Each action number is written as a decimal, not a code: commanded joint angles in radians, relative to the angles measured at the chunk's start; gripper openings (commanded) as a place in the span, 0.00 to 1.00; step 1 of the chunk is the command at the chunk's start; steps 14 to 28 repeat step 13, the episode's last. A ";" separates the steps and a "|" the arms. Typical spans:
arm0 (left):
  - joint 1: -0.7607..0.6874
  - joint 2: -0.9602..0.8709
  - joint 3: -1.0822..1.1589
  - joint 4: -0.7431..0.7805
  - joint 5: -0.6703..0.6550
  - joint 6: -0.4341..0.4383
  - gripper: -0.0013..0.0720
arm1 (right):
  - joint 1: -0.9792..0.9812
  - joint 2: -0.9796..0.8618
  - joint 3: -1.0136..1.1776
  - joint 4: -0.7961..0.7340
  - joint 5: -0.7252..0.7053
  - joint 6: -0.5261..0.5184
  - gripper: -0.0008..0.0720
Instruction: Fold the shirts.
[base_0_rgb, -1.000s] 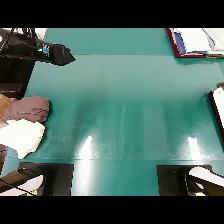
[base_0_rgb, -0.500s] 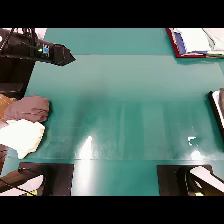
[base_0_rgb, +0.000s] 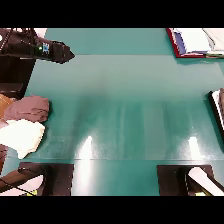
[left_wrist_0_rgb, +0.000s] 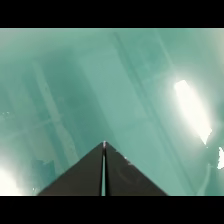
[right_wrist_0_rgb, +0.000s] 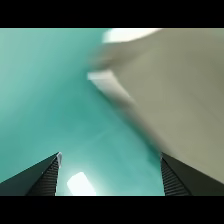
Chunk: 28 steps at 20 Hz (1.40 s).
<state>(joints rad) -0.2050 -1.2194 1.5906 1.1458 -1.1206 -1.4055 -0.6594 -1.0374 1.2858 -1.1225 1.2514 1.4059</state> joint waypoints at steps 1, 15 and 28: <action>0.000 0.000 0.000 0.003 0.014 -0.001 0.06 | 0.277 0.003 -0.002 0.078 -0.006 0.000 0.90; 0.000 0.000 0.000 0.002 0.014 -0.001 0.06 | 0.697 0.004 -0.002 0.075 -0.017 -0.001 0.03; 0.000 0.000 0.000 0.002 0.014 -0.001 0.06 | 0.697 0.004 -0.002 0.075 -0.017 -0.001 0.03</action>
